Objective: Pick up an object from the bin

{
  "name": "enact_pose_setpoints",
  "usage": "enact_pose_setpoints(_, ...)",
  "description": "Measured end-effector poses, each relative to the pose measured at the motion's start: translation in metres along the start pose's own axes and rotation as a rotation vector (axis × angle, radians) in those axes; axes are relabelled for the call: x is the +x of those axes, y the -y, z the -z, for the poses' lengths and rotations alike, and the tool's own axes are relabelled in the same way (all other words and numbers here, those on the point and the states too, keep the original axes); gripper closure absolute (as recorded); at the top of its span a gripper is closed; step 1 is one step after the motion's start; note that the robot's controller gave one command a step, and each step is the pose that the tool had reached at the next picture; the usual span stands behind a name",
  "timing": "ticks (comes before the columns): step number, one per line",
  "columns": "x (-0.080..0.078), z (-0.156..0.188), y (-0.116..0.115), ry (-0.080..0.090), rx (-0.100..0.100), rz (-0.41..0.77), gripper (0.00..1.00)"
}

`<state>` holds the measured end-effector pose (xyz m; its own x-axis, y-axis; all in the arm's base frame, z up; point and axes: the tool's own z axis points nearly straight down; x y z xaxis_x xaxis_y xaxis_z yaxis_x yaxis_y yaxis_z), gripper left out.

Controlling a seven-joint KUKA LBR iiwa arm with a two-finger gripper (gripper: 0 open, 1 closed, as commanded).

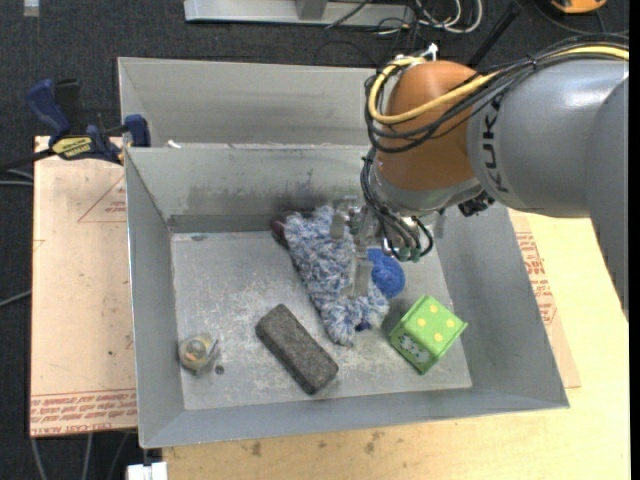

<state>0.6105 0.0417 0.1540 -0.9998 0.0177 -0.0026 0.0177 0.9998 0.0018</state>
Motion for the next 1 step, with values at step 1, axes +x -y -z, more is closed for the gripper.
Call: enact_pose_setpoints(1,0.002,-0.0077,0.0093,-0.004,0.001,-0.012,0.0)
